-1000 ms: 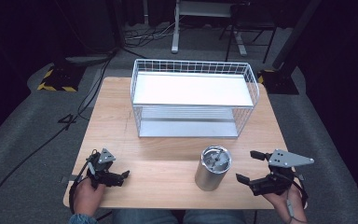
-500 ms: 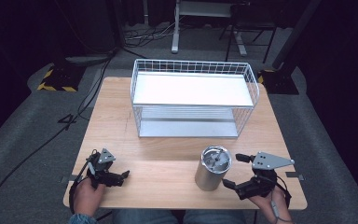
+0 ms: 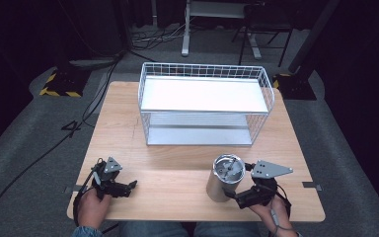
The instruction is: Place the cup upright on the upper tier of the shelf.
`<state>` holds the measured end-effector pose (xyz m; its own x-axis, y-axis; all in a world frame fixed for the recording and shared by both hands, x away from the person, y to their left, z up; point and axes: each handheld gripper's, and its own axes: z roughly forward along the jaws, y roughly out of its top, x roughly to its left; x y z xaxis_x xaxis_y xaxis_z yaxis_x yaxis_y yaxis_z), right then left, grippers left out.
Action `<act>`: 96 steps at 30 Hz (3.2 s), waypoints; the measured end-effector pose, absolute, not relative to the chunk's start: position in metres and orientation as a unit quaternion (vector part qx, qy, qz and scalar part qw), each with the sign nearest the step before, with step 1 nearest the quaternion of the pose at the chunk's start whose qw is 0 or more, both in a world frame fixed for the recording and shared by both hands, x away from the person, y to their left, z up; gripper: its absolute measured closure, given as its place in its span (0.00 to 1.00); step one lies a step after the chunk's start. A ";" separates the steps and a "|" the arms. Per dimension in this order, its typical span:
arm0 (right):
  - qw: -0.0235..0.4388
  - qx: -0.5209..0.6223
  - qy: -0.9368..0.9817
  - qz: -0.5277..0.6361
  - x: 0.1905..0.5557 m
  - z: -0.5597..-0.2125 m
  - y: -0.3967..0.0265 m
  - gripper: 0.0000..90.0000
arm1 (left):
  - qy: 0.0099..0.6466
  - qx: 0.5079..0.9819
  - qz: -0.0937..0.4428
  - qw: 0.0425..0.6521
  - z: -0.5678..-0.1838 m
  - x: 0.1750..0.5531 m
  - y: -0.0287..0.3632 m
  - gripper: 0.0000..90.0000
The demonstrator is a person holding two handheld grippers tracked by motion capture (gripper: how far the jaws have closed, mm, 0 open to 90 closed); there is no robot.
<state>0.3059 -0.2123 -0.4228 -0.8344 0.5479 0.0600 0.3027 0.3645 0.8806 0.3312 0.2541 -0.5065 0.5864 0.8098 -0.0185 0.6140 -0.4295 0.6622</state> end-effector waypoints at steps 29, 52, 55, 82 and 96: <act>0.150 0.248 0.813 0.505 0.316 -0.441 -0.194 0.04 | 0.428 0.831 0.153 0.319 -0.507 0.331 0.254 0.00; 0.139 0.250 0.825 0.487 0.318 -0.432 -0.191 0.04 | 0.428 0.831 0.153 0.319 -0.507 0.331 0.254 0.00; 0.140 0.247 0.826 0.486 0.317 -0.427 -0.190 0.04 | 0.428 0.831 0.153 0.319 -0.507 0.331 0.254 0.00; 0.160 0.243 0.821 0.490 0.325 -0.358 -0.193 0.04 | 0.428 0.831 0.153 0.319 -0.506 0.331 0.254 0.00; 0.164 0.247 0.817 0.494 0.338 -0.317 -0.194 0.04 | 0.428 0.831 0.153 0.319 -0.506 0.331 0.254 0.00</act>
<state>0.3384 -0.1937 -0.3168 -0.8238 0.5664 -0.0245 0.2413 0.3894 0.8889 0.3313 0.2541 -0.5065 0.5862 0.8099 -0.0183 0.6142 -0.4295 0.6620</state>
